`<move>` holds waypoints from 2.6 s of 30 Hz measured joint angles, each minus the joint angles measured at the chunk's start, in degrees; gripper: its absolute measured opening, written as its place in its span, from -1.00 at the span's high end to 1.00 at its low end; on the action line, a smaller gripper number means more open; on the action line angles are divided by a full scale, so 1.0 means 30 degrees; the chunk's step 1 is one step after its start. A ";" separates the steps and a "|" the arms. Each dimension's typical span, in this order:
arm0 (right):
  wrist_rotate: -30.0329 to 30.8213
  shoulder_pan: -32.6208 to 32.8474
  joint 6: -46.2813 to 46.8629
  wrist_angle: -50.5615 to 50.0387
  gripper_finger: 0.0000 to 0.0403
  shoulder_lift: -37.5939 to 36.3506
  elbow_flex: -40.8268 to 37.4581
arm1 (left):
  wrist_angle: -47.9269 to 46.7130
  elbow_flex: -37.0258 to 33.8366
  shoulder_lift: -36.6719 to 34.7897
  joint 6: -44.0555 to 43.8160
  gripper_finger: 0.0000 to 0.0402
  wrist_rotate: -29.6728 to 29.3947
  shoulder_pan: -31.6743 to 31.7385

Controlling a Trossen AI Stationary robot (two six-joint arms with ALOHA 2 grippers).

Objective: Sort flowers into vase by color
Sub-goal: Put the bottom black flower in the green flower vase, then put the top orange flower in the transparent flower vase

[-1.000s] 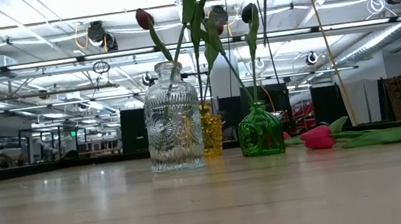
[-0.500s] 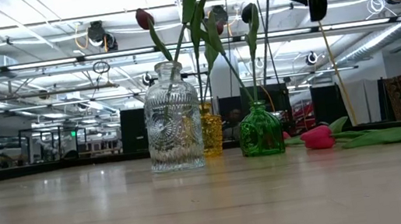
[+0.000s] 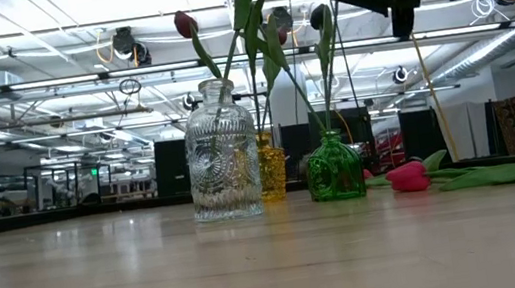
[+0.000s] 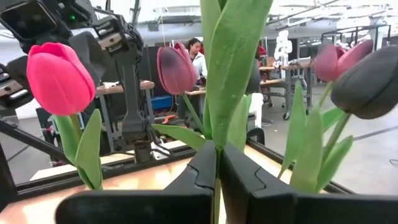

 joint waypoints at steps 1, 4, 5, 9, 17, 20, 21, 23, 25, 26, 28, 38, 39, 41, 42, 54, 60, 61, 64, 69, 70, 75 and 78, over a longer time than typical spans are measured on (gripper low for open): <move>0.0004 -0.0010 -0.0060 0.0231 0.99 0.0196 0.0000 | -0.0015 0.0002 0.0000 -0.0053 0.15 0.0000 0.0000; 0.0004 -0.0216 -0.0065 0.0326 0.99 0.0503 0.0000 | -0.0176 0.0000 0.0000 -0.0258 0.15 0.0000 0.0000; 0.0010 -0.0268 -0.0065 0.0323 0.99 0.0555 0.0000 | -0.0194 0.0007 0.0000 -0.0251 0.15 0.0000 0.0000; 0.0018 -0.0462 -0.0065 0.0293 0.99 0.0709 0.0000 | -0.0194 0.0000 0.0000 -0.0253 0.15 0.0002 0.0000; 0.0011 -0.0495 -0.0062 0.0057 0.99 0.0709 0.0000 | -0.0187 0.0007 0.0000 -0.0251 0.15 0.0007 0.0000; 0.0011 -0.0495 0.0203 -0.0054 0.99 0.0814 0.0000 | -0.0187 0.0002 0.0000 -0.0251 0.15 0.0005 0.0000; 0.0026 -0.0495 0.0248 -0.0122 0.99 0.0866 0.0000 | -0.0181 0.0004 0.0000 -0.0251 0.15 0.0007 0.0000; 0.0026 -0.0495 0.0325 -0.0080 0.99 0.1082 0.0000 | -0.0187 0.0000 0.0000 -0.0251 0.15 0.0007 0.0000; 0.0039 -0.0503 0.0423 -0.0127 0.99 0.1230 0.0000 | -0.0187 0.0000 0.0000 -0.0251 0.15 0.0007 0.0000; 0.0067 -0.0503 0.0435 -0.0057 0.99 0.1341 0.0000 | -0.0186 0.0001 0.0000 -0.0251 0.15 0.0007 0.0000; 0.0091 -0.0503 0.0438 0.0118 0.97 0.1536 0.0000 | -0.0187 0.0004 0.0000 -0.0255 0.15 0.0007 0.0000; 0.0053 -0.0729 0.1565 0.0217 0.84 0.2204 0.0000 | -0.0215 0.0000 0.0000 -0.0258 0.15 0.0007 0.0000; 0.0033 -0.0729 0.1593 0.0217 0.82 0.2276 0.0000 | -0.0280 0.0000 0.0000 -0.0265 0.15 0.0008 0.0003; -0.0060 -0.0713 0.1596 0.0059 0.78 0.2319 0.0000 | -0.0432 0.0002 0.0000 -0.0340 0.15 0.0013 0.0000; -0.0284 -0.0707 0.1596 0.0006 0.76 0.2314 0.0000 | -0.0497 0.0002 0.0000 -0.0372 0.15 0.0015 0.0006; -0.1527 -0.0707 0.2907 -0.1841 0.31 0.2152 0.0000 | -0.0515 0.0000 0.0007 -0.0375 0.15 0.0015 0.0007; -0.2589 -0.0772 0.3716 -0.3736 0.04 0.1189 0.0000 | -0.0568 0.0000 0.0007 -0.0372 0.15 0.0015 0.0007; -0.2595 -0.0774 0.3876 -0.4290 0.01 0.0833 0.0000 | -0.0610 0.0000 0.0007 -0.0368 0.15 0.0015 0.0002; -0.2583 -0.0787 0.3935 -0.5793 -0.09 -0.0381 0.0000 | -0.0646 0.0000 0.0007 -0.0368 0.15 0.0015 0.0001; -0.2597 -0.0579 0.4212 -0.8960 -0.19 -0.2634 0.0000 | -0.0655 0.0000 0.0007 -0.0368 0.15 0.0015 0.0007; -0.2607 -0.0515 0.4301 -0.9614 -0.20 -0.3062 0.0001 | -0.0653 0.0000 0.0007 -0.0368 0.15 0.0015 0.0006; -0.2808 -0.0136 0.4438 -1.2669 -0.23 -0.4998 0.0006 | -0.0663 0.0000 0.0007 -0.0368 0.15 0.0015 0.0000; -0.3850 0.0107 0.4630 -1.3909 -0.23 -0.5924 0.0007 | -0.0660 0.0000 0.0007 -0.0368 0.15 0.0015 0.0000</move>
